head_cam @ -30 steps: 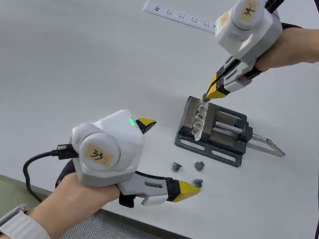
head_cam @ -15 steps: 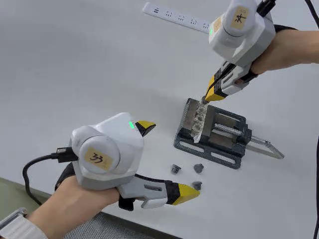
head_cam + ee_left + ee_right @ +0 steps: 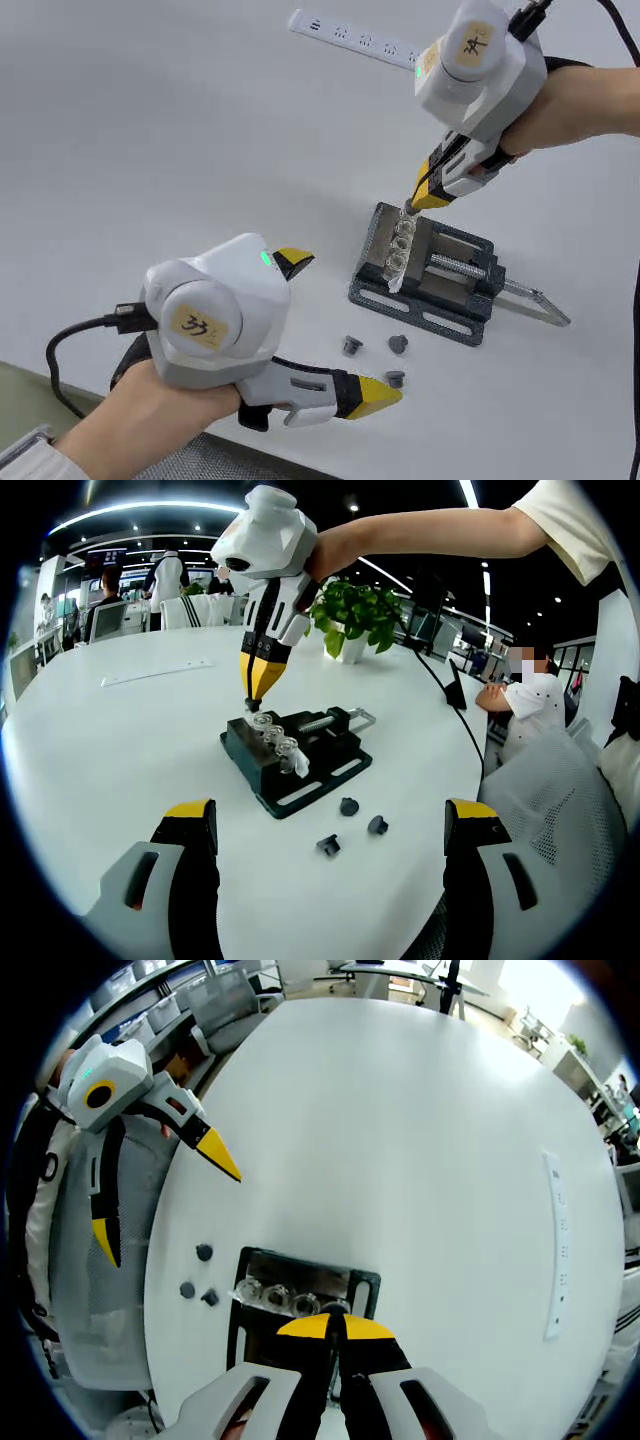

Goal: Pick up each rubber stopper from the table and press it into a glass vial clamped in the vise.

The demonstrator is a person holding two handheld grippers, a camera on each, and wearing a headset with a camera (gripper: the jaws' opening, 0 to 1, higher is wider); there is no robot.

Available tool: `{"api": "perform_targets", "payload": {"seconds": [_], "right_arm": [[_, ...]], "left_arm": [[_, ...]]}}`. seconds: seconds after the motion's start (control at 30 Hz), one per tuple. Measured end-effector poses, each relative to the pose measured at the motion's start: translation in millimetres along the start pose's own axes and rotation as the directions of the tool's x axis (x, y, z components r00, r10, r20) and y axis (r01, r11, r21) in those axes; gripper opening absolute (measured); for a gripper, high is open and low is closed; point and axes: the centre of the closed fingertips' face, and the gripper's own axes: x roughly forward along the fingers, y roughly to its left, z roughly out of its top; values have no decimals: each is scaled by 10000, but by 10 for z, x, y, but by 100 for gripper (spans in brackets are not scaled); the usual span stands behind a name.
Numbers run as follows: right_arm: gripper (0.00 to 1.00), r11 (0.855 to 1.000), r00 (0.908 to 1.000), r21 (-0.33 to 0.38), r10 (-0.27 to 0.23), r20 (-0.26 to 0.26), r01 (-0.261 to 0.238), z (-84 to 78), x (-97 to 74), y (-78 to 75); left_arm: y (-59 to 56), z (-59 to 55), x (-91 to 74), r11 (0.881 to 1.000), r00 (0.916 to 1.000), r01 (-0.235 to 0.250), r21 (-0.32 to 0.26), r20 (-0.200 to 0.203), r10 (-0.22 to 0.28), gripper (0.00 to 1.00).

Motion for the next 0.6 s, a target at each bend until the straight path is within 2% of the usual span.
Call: {"api": "perform_targets", "payload": {"seconds": [0.6], "right_arm": [[0, 9999, 9999, 104, 27, -147, -25, -32, 18, -43]], "left_arm": [[28, -8, 7, 10000, 10000, -17, -93, 60, 18, 94]]}}
